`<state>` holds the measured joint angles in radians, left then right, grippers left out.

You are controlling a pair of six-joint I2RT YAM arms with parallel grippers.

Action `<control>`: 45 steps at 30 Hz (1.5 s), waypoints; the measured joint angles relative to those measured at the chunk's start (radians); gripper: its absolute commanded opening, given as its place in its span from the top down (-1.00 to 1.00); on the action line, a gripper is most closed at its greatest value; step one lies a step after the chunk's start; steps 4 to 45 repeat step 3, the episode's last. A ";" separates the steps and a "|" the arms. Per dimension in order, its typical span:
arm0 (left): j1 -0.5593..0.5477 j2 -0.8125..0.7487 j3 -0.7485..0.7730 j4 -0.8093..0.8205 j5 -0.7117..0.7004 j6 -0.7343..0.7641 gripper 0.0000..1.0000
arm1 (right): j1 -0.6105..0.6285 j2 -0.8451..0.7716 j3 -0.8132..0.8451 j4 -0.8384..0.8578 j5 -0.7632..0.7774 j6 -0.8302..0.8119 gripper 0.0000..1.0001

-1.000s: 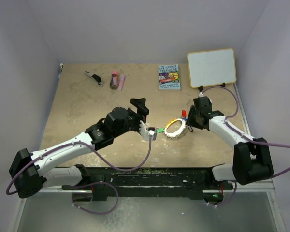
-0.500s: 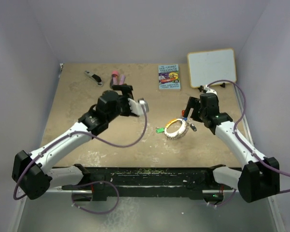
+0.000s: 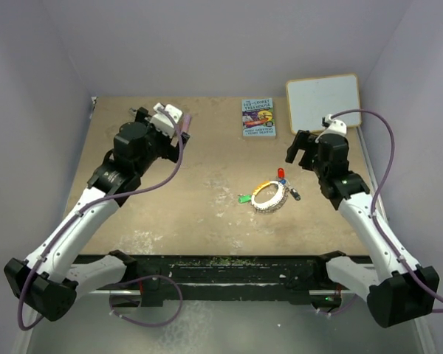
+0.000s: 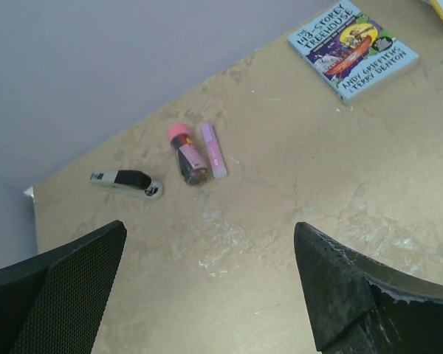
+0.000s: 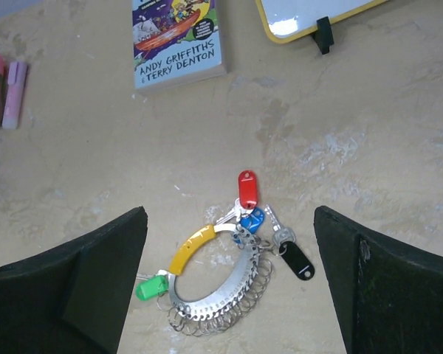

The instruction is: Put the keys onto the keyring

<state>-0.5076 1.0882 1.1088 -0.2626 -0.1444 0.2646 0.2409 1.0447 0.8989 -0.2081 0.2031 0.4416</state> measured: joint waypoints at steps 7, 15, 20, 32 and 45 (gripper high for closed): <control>0.040 -0.033 -0.011 -0.005 -0.004 -0.072 -0.96 | 0.000 -0.020 0.000 -0.001 0.011 -0.019 -0.98; 0.040 -0.033 -0.011 -0.005 -0.004 -0.072 -0.96 | 0.000 -0.020 0.000 -0.001 0.011 -0.019 -0.98; 0.040 -0.033 -0.011 -0.005 -0.004 -0.072 -0.96 | 0.000 -0.020 0.000 -0.001 0.011 -0.019 -0.98; 0.040 -0.033 -0.011 -0.005 -0.004 -0.072 -0.96 | 0.000 -0.020 0.000 -0.001 0.011 -0.019 -0.98; 0.040 -0.033 -0.011 -0.005 -0.004 -0.072 -0.96 | 0.000 -0.020 0.000 -0.001 0.011 -0.019 -0.98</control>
